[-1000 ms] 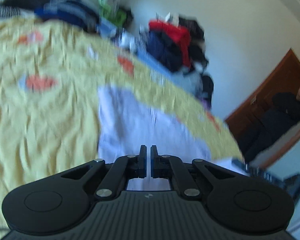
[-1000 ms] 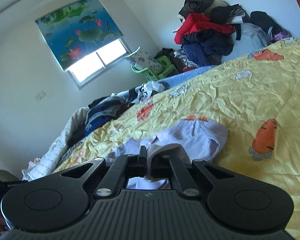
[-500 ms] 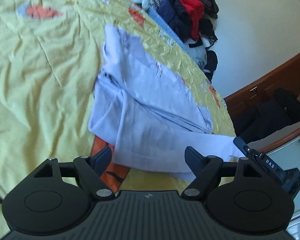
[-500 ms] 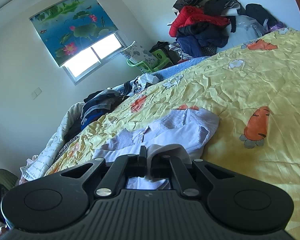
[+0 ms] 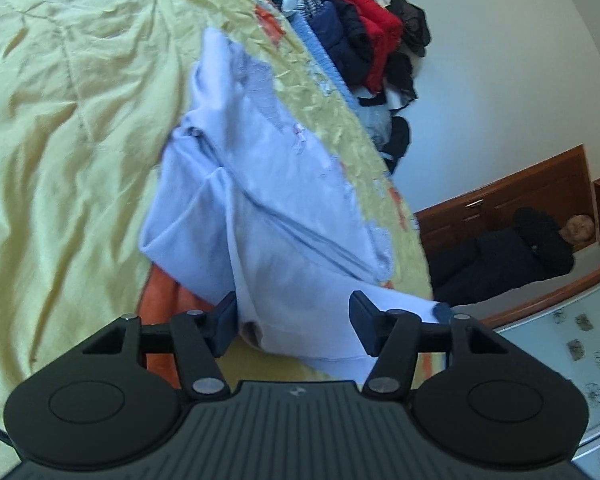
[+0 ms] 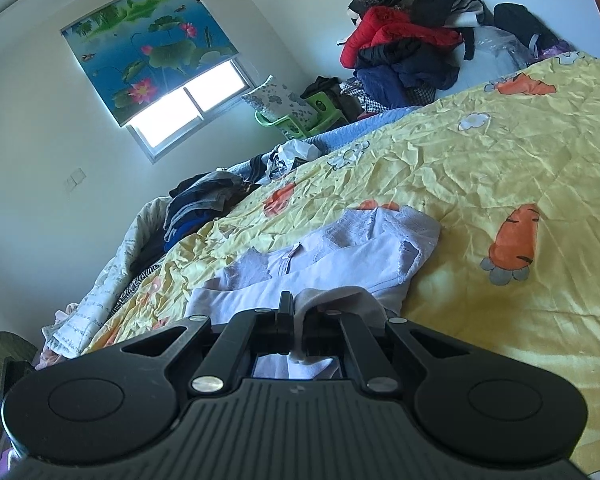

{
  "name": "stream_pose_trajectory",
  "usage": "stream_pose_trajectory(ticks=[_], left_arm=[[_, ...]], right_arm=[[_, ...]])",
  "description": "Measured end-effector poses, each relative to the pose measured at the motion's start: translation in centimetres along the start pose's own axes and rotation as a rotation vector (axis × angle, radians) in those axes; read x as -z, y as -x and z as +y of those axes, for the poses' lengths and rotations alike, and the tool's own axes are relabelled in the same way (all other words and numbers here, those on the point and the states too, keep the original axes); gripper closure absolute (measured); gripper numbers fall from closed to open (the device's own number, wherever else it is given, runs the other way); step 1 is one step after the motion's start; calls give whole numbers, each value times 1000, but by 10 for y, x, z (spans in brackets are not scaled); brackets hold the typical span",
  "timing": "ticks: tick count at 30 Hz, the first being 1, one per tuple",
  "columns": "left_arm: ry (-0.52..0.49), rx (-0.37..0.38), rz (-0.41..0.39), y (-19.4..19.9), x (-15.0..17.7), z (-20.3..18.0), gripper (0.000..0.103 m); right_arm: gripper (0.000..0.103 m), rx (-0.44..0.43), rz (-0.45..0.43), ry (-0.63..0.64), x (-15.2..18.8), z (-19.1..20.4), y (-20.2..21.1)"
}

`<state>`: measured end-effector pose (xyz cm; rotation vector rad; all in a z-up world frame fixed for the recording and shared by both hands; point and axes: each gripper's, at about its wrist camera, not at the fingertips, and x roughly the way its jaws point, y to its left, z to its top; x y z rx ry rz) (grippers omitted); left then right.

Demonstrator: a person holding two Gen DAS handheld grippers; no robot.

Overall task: Fold small clothes
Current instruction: 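Lift the held hem with both tools and fold it toward the collar, then lay the hem over the folded sleeves and open both tools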

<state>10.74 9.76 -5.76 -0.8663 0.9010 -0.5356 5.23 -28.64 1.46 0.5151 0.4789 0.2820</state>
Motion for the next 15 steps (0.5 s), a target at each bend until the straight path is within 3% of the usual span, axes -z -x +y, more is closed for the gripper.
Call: stream_pose_trajectory(ticks=[7,9,12,15], left_arm=[[-26,-56,49,-25,-10,-3,47],[-27,-68,69,-33,-11,-2,89],[-75,-128,70,-39,-7,-7,99],[-178,-169,38,-36,-3,-22,99]], right_arm=[[95,-2,8,5,1,2,-3],[95,-2,6,6,3,3,-3],[95,-4,3,6,4,3,-3],[95,4,-7,7,4,2,-2]])
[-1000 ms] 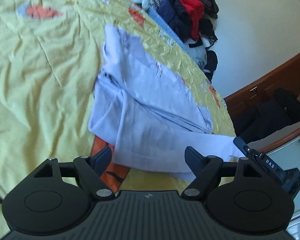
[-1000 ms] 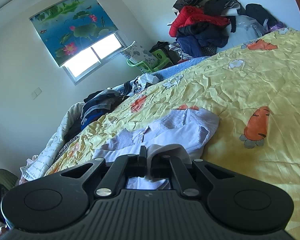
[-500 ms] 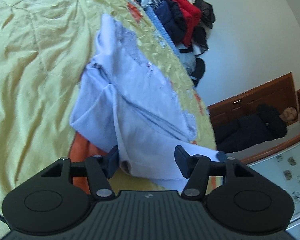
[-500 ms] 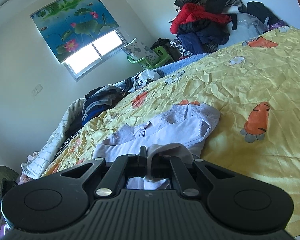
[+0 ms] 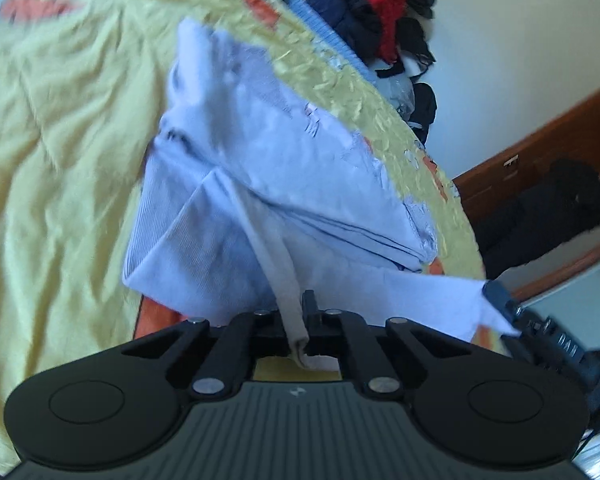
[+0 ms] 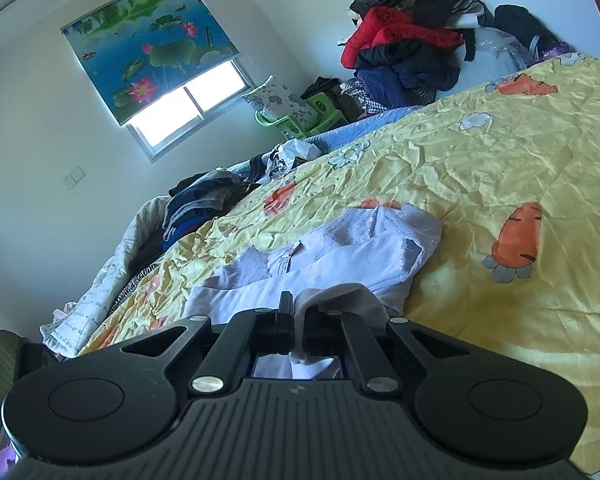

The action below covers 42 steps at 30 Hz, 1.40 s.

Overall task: Fold small clothes
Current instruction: 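Lay the hem over the folded sleeves and open both tools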

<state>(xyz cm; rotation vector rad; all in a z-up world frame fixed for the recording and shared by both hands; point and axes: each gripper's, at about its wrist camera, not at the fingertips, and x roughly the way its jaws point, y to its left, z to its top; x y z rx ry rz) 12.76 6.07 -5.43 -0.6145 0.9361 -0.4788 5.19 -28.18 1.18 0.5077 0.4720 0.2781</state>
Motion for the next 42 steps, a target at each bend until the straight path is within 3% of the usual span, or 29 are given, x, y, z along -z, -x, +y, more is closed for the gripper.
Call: stream_pose_trajectory(ticks=[12,22,31,42], left_arm=[[-69,12,-286,58,-50,-30,100],[-132,-33,-413,55,-93,-56,100],[-158,-111,-398,12,-130,-53,100],[-75,-177,-300,-52,-158,-13,99]], right_arm=[[96,7,-75,5,-28,8,-7],[96,13,-126,-35,-56,11,-43],[96,51,-130,-89,-77,-3,-88],[96,138,-37,-156,-76,-35,-161]])
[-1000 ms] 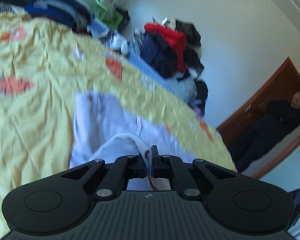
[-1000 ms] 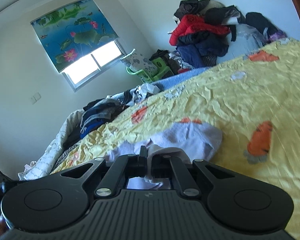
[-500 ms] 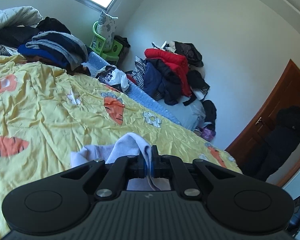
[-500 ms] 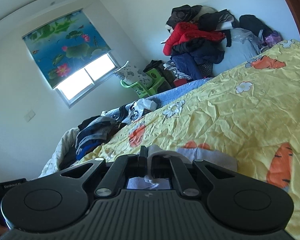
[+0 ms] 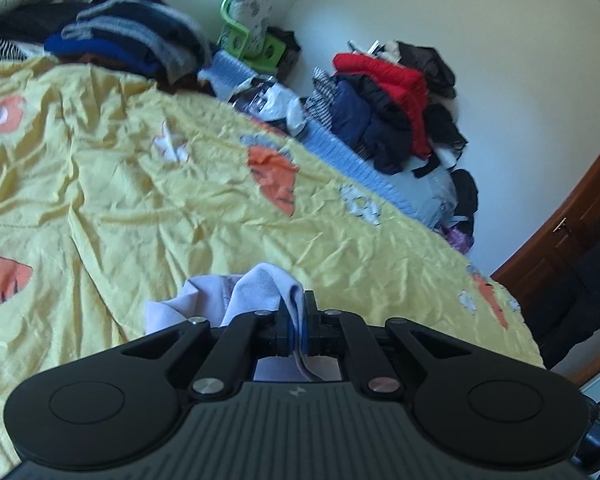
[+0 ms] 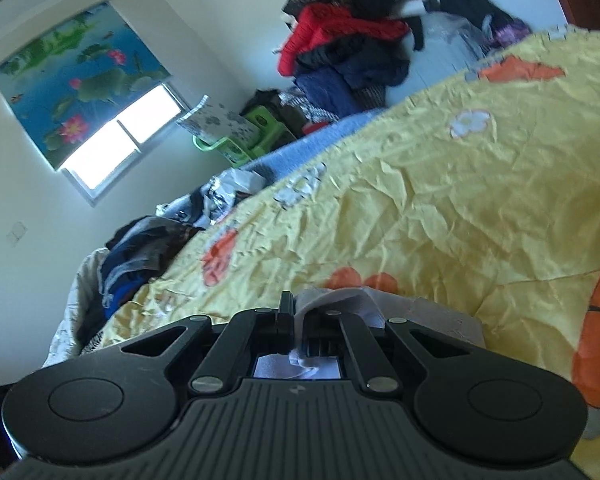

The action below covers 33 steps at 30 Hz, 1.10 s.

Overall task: Fold small clothes
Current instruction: 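Lay the hem over the folded sleeves and open both tools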

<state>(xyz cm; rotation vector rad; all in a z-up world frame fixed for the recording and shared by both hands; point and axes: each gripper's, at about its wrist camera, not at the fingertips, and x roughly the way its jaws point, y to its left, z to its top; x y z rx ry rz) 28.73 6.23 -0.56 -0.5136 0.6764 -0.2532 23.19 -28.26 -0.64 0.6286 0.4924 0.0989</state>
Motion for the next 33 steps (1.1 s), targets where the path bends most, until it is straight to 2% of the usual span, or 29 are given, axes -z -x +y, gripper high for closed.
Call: stream_pose_trajectory(ticks=[4,5,6,7,8,10,14,16,19,20,21,23,24,25,26,27,29,31,33], left_arm=[[49,-11,30,-22,-6,11,99],[56,-20,30,-25,-8,13,99],[57,-33,26,-29,-10,14,99],[58,-36,21,-31,-12,15,99],[61,-33,15,-33,-14,17,99],[66,-39,2,-36,-18,19,99],[91,-74,5,-41,-25,24,95],[96,-100,-10,-40,-30,25,88],[82,-122,-67,-31,-38,24,64],[76,-124,-85,-27,-40,23,47],[65,-124,-104,-21,-40,22,36],[0,-114,-124,-12,-37,13,34],[-61,-108,-109,-11,-33,5,34],[-112,-104,-84,-12,-28,-3,34],[-160,-102,-53,-14,-22,-10,34],[-205,-104,-16,-19,-15,-17,34],[-284,-120,59,-29,0,-30,34],[-353,-163,109,-42,14,-39,34],[-389,-216,110,-49,24,-41,34]], right_arm=[[95,24,31,-34,1,-8,-21],[88,30,41,-46,1,-10,-27],[89,36,46,-58,0,-12,-32],[85,49,48,-69,0,-14,-36],[74,63,50,-75,0,-16,-40],[66,75,46,-77,-1,-18,-46],[65,101,39,-72,-4,-20,-56],[64,119,14,-61,-5,-18,-54],[62,132,-57,1,-4,-9,-44],[62,122,-77,37,-3,-3,-38],[61,102,-81,68,-4,0,-34],[51,43,-41,165,0,13,-32],[48,18,3,222,5,20,-34],[46,0,57,275,10,27,-39],[49,-6,112,320,16,32,-46],[48,18,161,363,22,37,-56],[48,126,230,442,31,44,-78],[48,180,208,471,34,45,-87],[49,236,177,462,30,49,-87]])
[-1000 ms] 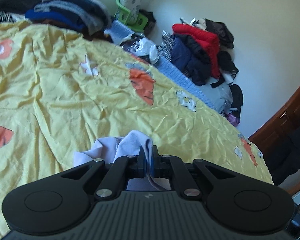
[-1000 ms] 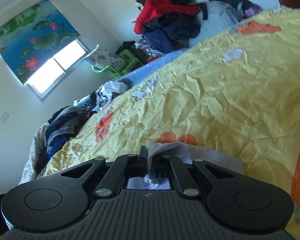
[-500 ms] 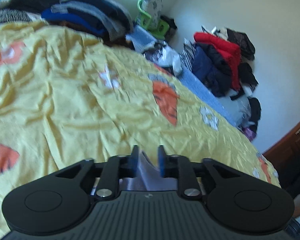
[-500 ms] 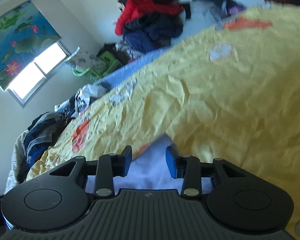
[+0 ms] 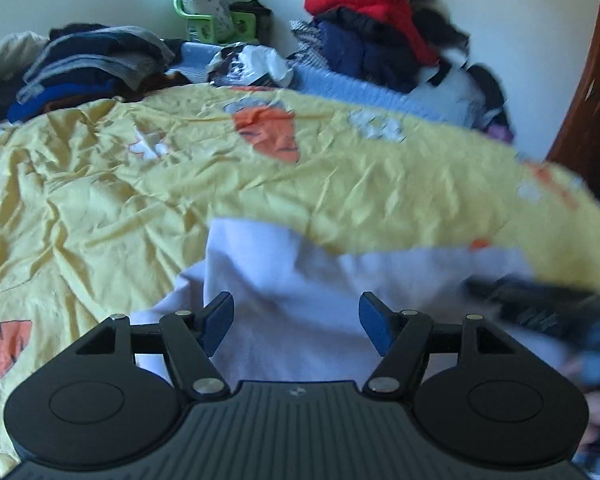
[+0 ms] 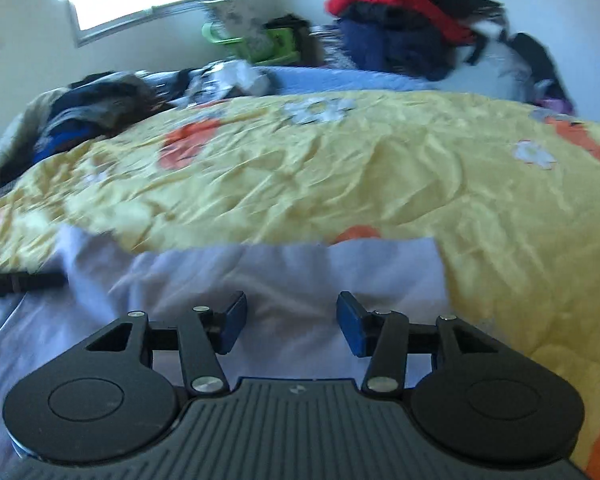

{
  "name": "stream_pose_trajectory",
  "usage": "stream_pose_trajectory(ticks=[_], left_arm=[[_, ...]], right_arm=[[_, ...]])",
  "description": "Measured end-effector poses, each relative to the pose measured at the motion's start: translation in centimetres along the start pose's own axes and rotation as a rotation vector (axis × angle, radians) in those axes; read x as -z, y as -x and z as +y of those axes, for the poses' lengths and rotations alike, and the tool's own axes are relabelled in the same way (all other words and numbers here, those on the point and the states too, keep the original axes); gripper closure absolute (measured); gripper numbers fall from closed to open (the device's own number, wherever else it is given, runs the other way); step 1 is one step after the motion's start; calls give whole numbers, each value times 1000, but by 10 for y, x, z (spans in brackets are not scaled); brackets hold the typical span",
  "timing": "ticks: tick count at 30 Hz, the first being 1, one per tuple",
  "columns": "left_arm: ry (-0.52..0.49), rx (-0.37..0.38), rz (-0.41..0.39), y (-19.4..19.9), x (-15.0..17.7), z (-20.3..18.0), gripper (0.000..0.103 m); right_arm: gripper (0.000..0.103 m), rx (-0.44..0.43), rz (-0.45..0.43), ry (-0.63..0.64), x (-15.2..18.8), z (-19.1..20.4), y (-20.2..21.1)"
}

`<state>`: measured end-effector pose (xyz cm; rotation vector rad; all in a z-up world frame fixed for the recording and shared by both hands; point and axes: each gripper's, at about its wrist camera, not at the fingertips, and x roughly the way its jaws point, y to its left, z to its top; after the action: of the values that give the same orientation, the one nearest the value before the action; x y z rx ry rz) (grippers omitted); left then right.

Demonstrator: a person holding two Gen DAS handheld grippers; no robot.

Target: Fold small clothes

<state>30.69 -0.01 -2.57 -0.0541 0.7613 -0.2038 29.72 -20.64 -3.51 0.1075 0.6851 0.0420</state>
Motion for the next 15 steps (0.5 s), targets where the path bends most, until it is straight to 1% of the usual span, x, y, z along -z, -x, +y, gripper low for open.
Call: stream_pose_trajectory(ticks=[2,3,5,6,7,8,9,11,13,15], left_arm=[[-24,-40,-1,-4,5,-3,34],[-27,-51,-11,-3,8,-4,34],[-29,-68,-29,1,16,-5,34],[-30,-81,-35,2,18,-5,34],[-31,-92,-39,2,20,-5,33],[-32,-105,-43,2,22,-6,28],[-36,-118,-49,2,25,-8,26],[-42,-129,-61,4,27,-11,26],[-62,-146,-76,7,30,-15,26],[-71,-145,-82,9,32,-17,25]], right_arm=[[45,42,-40,23,0,4,12],[44,36,-60,55,1,10,22],[38,-17,-69,119,6,18,37],[37,-39,-57,156,11,23,41],[37,-44,-41,181,13,26,41],[37,-34,-16,207,17,30,38],[37,-15,1,216,18,31,32],[36,45,31,194,20,30,16],[36,42,12,130,19,24,17],[33,56,-16,100,21,25,31]])
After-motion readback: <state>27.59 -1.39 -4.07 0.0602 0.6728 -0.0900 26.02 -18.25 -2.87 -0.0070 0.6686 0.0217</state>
